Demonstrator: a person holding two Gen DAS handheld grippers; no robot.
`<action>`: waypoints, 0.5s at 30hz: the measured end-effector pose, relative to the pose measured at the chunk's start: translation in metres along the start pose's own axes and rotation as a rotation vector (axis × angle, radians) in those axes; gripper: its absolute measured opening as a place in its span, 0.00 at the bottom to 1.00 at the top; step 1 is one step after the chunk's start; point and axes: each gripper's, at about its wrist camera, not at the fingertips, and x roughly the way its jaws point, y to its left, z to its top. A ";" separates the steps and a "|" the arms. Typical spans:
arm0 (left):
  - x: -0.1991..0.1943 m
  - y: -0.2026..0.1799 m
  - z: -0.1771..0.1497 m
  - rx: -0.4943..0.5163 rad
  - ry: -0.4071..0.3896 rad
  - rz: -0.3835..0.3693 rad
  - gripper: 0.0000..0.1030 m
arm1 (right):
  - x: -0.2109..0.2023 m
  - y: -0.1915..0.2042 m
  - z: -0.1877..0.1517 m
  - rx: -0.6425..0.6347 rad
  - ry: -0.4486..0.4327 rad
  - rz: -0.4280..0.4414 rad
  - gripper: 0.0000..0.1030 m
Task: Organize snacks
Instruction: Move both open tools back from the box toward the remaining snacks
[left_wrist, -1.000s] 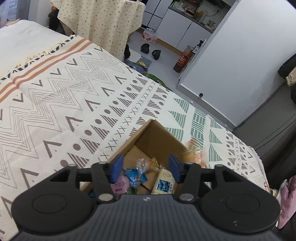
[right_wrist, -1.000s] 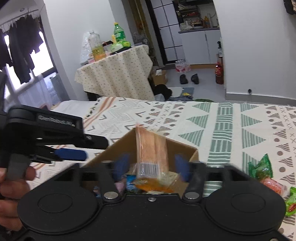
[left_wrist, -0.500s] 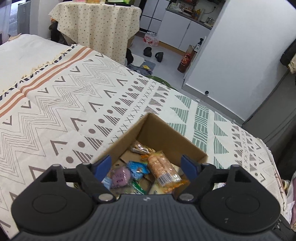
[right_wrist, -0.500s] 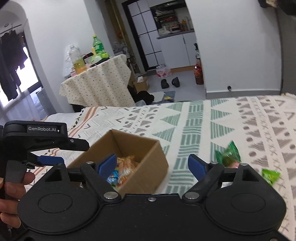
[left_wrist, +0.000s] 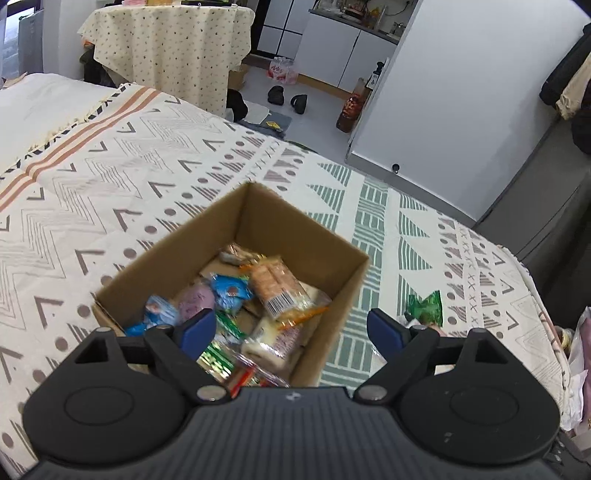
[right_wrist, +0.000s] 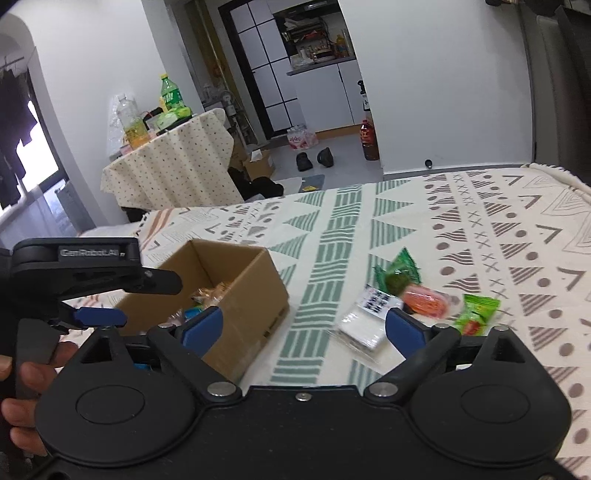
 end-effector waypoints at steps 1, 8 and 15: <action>0.002 -0.003 -0.003 0.003 0.011 -0.001 0.86 | -0.003 -0.002 -0.001 -0.010 0.000 -0.007 0.93; 0.001 -0.024 -0.021 0.044 0.014 -0.014 0.86 | -0.025 -0.025 -0.010 0.014 -0.023 -0.054 0.96; 0.000 -0.046 -0.033 0.079 0.000 -0.037 0.86 | -0.038 -0.046 -0.020 0.024 -0.028 -0.098 0.96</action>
